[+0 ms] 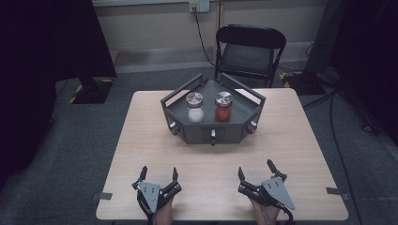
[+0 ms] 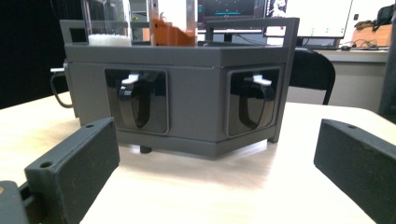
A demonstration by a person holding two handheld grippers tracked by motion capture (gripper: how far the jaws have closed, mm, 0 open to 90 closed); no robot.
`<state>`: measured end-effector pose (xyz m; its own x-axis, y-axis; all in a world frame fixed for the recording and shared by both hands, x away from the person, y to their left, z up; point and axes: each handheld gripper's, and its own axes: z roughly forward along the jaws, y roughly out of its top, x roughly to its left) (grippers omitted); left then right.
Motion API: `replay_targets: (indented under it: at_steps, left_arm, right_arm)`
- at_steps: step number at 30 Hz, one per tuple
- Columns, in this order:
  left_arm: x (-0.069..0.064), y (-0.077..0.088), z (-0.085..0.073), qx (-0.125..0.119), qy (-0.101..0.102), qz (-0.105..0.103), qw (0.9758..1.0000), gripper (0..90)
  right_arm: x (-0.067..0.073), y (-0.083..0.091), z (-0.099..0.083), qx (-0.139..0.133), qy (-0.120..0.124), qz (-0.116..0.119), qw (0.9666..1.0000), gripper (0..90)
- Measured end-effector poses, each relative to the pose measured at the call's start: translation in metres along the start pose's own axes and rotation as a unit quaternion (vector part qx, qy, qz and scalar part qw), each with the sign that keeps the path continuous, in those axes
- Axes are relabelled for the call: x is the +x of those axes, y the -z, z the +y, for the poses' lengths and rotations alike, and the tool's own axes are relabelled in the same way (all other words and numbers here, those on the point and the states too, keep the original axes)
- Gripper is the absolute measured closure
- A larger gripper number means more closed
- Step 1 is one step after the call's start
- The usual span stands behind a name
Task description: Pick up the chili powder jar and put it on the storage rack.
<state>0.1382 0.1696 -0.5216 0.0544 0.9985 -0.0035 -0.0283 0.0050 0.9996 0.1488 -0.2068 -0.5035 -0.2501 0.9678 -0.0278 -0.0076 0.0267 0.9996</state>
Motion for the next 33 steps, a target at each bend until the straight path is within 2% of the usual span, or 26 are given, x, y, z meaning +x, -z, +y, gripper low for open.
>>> replay_targets:
  at_steps: [9, 14, 17, 21, 24, 33]
  left_arm:
    - [0.000, 0.000, 0.000, 0.000, 0.000, 0.000, 1.0000, 0.0]
    - [0.000, 0.000, 0.000, 0.000, 0.000, 0.000, 1.0000, 0.0]
    - [0.000, 0.000, 0.000, 0.000, 0.000, 0.000, 1.0000, 0.0]
    - [0.000, 0.000, 0.000, 0.000, 0.000, 0.000, 1.0000, 0.0]
    - [0.000, 0.000, 0.000, 0.000, 0.000, 0.000, 1.0000, 0.0]
    - [0.000, 0.000, 0.000, 0.000, 0.000, 0.000, 1.0000, 0.0]
  right_arm:
    - [0.001, 0.000, -0.007, 0.008, -0.010, -0.003, 0.9999, 0.0]
    - [0.003, 0.003, -0.014, -0.010, -0.003, -0.008, 0.9999, 0.0]
    - [0.001, 0.003, -0.015, -0.013, -0.017, -0.009, 0.9997, 0.0]
    - [0.002, 0.004, -0.016, -0.016, -0.004, -0.007, 0.9998, 0.0]
    - [0.001, 0.004, -0.016, -0.015, -0.010, -0.006, 0.9998, 0.0]
    - [0.001, 0.004, -0.016, -0.017, -0.006, -0.005, 0.9998, 0.0]
